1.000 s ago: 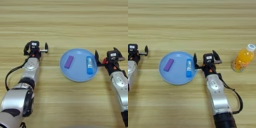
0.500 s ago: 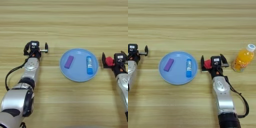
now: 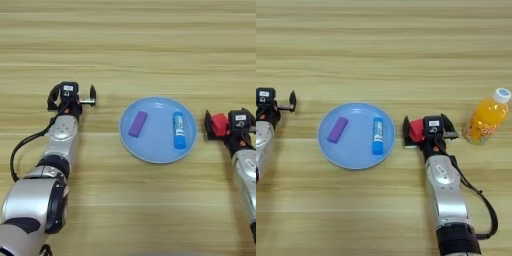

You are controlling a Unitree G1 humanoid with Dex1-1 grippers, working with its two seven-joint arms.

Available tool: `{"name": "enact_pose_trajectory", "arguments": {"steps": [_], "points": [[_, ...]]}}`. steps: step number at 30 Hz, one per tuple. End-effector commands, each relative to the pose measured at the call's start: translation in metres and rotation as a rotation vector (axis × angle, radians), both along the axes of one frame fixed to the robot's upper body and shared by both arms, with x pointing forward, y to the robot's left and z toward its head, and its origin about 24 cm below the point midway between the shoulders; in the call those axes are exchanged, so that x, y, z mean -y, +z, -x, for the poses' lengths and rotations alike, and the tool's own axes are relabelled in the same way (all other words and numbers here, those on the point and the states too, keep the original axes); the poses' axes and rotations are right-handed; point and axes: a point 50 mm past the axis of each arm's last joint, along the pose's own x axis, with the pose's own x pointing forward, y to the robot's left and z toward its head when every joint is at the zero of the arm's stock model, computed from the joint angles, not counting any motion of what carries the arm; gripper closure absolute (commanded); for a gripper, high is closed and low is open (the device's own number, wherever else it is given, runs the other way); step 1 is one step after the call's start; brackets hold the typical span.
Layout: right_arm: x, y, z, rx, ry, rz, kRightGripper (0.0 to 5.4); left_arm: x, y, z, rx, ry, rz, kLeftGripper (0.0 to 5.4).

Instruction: Move the objects on the table

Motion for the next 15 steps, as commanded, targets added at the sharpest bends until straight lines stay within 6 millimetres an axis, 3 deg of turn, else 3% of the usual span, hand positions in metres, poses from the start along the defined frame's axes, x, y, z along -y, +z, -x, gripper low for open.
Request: {"name": "enact_pose_trajectory", "arguments": {"steps": [1,15], "points": [[0.0018,-0.0001,-0.0039,0.0,0.006,-0.005,0.03,-0.0001,0.0023,-0.0015,0.003,-0.002,-0.013,0.0],[0.0008,-0.0083,-0.0048,-0.042,0.016,-0.018,0.03,-0.0003,0.0021,-0.0015,0.002,-0.002,-0.013,0.0]]}}
